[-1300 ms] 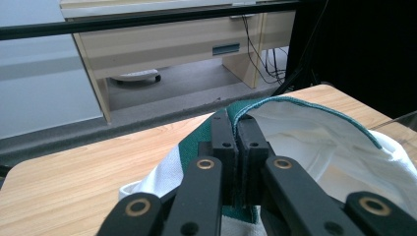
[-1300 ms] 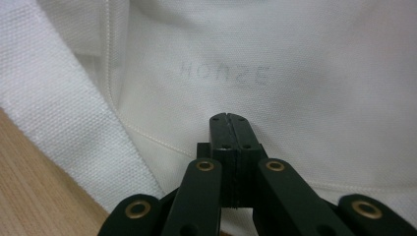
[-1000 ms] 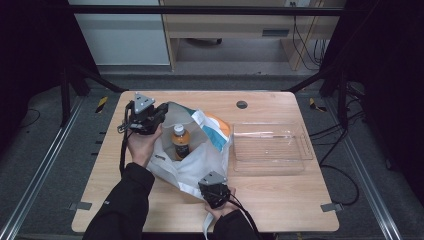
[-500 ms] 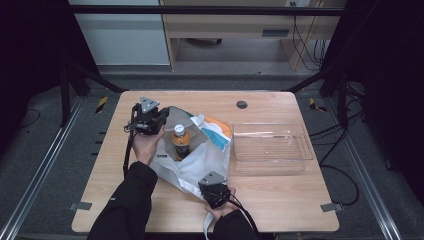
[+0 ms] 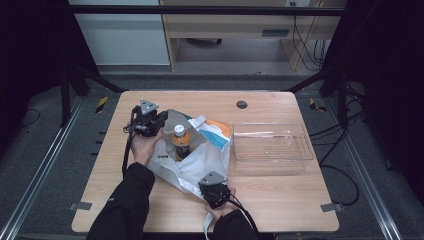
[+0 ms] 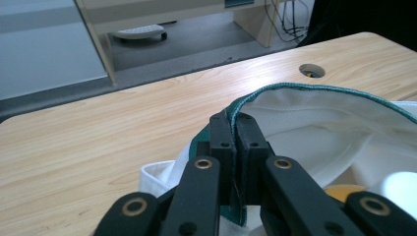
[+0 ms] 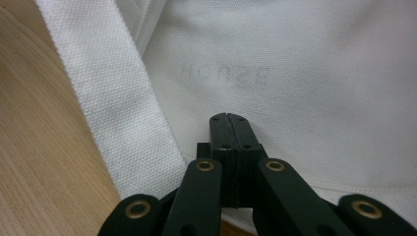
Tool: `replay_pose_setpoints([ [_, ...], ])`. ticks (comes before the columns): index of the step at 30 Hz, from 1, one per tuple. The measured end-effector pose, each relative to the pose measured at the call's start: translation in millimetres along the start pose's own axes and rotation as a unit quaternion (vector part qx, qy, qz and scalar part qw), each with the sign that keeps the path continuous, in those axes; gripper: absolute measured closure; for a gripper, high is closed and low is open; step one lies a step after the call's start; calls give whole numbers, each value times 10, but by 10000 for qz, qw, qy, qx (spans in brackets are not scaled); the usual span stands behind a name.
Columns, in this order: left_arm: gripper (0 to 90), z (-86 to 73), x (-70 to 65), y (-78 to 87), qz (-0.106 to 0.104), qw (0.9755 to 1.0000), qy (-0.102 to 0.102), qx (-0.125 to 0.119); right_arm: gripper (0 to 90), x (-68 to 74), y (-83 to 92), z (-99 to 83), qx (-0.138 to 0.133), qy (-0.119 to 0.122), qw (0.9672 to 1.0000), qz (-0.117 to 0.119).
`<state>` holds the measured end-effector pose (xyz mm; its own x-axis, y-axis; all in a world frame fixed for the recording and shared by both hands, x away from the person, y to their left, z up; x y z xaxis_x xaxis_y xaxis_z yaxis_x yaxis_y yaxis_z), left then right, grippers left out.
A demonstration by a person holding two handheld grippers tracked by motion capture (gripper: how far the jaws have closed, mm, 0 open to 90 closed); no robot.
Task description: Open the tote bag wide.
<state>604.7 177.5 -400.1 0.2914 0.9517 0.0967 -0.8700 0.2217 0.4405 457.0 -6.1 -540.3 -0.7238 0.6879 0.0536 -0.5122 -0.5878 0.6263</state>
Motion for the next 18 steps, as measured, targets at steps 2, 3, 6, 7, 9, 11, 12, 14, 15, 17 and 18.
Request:
replay_pose_setpoints([
  [2,837,2,6,50,-26,9998,-179,-43,900,-2,0,0,-1,12,10000,0],
  [3,820,4,11,83,-43,9997,-247,-68,900,0,-1,0,-6,1,10000,6],
  [6,761,11,38,198,-142,9993,-301,-189,900,-1,-2,1,-11,1,10000,9],
  [7,750,5,52,240,-131,9991,-336,-206,900,-1,-2,1,-12,2,10000,9],
  [9,727,-25,73,308,-170,9991,-327,-223,900,1,-1,0,-4,5,10000,8],
  [11,716,-74,89,348,-160,9990,-358,-205,900,1,-1,0,-6,7,10000,6],
  [12,716,-99,92,357,-180,9990,-357,-191,900,1,-1,0,-3,6,10000,7],
  [14,718,-145,88,346,-181,9989,-406,-145,900,2,-1,0,-4,5,10000,4],
  [15,725,-166,81,329,-170,9989,-424,-104,900,3,-1,0,0,1,10000,4],
  [17,743,-199,71,275,-82,9986,-514,-2,900,2,-1,0,-1,-1,10000,8],
  [18,758,-211,68,246,-51,9985,-536,55,900,1,-1,-1,1,-1,10000,11],
])
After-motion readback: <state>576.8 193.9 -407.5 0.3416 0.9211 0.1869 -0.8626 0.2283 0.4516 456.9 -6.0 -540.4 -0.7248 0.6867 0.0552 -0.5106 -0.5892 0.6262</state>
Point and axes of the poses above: each handheld gripper's, and its own axes: y roughly backward along the jaws, z roughly out of its top, x roughly to its left, the point moved 5 cm from there along -y, roughly forward along the jaws, and after that the axes turned 8 degrees about z, right-handed, at the moved point
